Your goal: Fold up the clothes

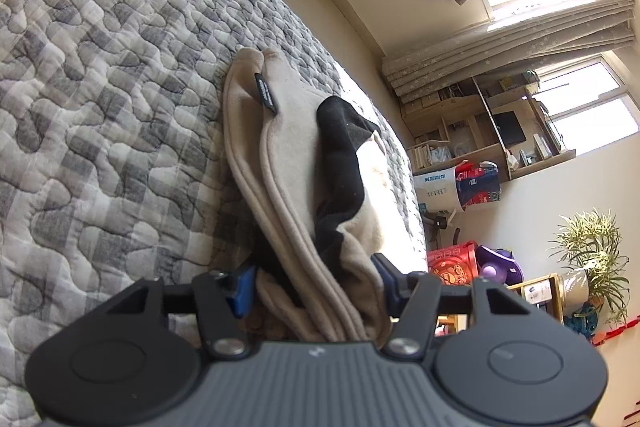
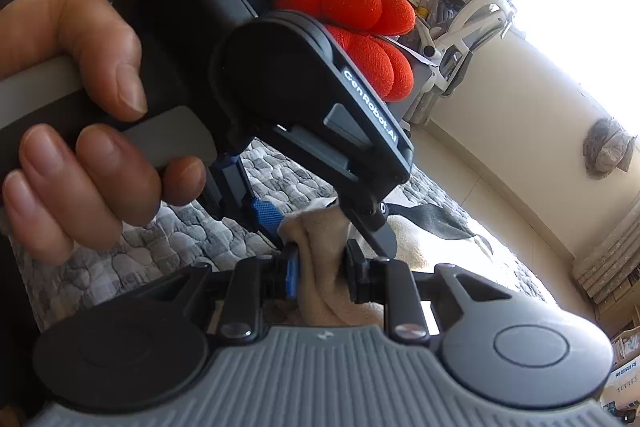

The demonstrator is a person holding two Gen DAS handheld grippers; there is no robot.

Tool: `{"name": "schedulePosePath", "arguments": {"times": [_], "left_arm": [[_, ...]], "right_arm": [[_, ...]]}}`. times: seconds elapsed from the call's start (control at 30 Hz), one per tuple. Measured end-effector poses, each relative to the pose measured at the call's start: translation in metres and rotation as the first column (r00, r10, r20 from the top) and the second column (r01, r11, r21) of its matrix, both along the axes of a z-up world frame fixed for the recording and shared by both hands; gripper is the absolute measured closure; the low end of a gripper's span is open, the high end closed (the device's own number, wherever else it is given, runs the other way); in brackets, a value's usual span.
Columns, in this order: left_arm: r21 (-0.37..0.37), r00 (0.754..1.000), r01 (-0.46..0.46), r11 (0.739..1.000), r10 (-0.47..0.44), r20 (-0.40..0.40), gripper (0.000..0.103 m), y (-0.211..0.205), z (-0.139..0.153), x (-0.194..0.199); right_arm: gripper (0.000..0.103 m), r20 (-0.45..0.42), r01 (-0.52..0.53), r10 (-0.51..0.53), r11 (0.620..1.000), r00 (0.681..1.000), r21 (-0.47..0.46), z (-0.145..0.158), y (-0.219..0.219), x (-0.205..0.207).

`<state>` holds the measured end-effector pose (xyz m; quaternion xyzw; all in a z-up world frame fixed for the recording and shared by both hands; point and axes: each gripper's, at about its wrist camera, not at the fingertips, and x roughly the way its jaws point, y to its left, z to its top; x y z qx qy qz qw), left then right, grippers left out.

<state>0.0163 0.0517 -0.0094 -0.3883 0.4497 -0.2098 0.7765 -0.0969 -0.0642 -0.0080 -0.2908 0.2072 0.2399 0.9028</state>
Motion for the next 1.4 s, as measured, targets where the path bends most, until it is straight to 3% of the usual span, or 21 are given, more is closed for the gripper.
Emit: {"name": "schedulePosePath", "arguments": {"times": [0.27, 0.47, 0.63, 0.7, 0.83, 0.93, 0.97, 1.07, 1.1, 1.17, 1.3, 1.4], "left_arm": [[0.019, 1.000, -0.013, 1.000, 0.012, 0.007, 0.063, 0.007, -0.002, -0.002], [0.016, 1.000, -0.021, 1.000, 0.021, -0.021, 0.065, 0.010, -0.007, -0.002], [0.017, 1.000, -0.022, 1.000, 0.022, -0.021, 0.066, 0.011, -0.008, -0.003], [0.023, 0.999, -0.023, 0.999, 0.023, -0.023, 0.066, 0.012, -0.009, -0.003], [0.035, 1.000, -0.019, 0.999, 0.020, -0.024, 0.066, 0.013, -0.010, -0.004], [0.042, 0.999, -0.019, 0.999, 0.020, -0.028, 0.066, 0.013, -0.010, -0.004], [0.045, 0.999, -0.018, 0.999, 0.019, -0.026, 0.066, 0.012, -0.010, -0.004], [0.055, 1.000, -0.017, 0.998, 0.018, -0.020, 0.066, 0.011, -0.009, -0.004], [0.058, 1.000, -0.018, 0.998, 0.019, -0.018, 0.066, 0.010, -0.009, -0.004], [0.062, 1.000, -0.019, 0.998, 0.020, -0.017, 0.066, 0.009, -0.009, -0.004], [0.072, 1.000, -0.022, 0.997, 0.023, -0.018, 0.066, 0.007, -0.008, -0.004], [0.083, 1.000, -0.023, 0.996, 0.024, -0.016, 0.066, 0.006, -0.009, -0.004]], "right_arm": [[0.079, 0.018, -0.007, 0.008, 0.999, 1.000, -0.042, -0.006, 0.006, -0.001], [0.074, 0.014, -0.016, 0.017, 0.998, 1.000, -0.069, -0.009, 0.009, 0.001], [0.071, -0.061, -0.019, 0.019, 1.000, 0.998, 0.002, 0.004, -0.002, 0.013], [0.066, -0.102, -0.021, 0.026, 0.999, 0.994, 0.046, 0.011, -0.009, 0.019], [0.048, -0.236, 0.036, 0.022, 0.970, 0.972, 0.240, 0.028, -0.044, 0.033], [0.037, -0.293, 0.187, -0.065, 0.891, 0.954, 0.413, 0.045, -0.086, 0.051], [0.028, -0.319, 0.254, -0.105, 0.844, 0.942, 0.472, 0.047, -0.102, 0.056], [0.024, -0.454, 0.447, -0.183, 0.676, 0.872, 0.587, 0.042, -0.148, 0.073], [0.024, -0.505, 0.507, -0.196, 0.615, 0.840, 0.604, 0.038, -0.162, 0.079], [0.024, -0.607, 0.610, -0.211, 0.536, 0.766, 0.583, 0.024, -0.178, 0.085], [0.024, -0.746, 0.714, -0.110, 0.411, 0.657, 0.567, -0.001, -0.194, 0.085], [0.024, -0.780, 0.739, -0.062, 0.375, 0.622, 0.559, -0.005, -0.198, 0.081]]}}
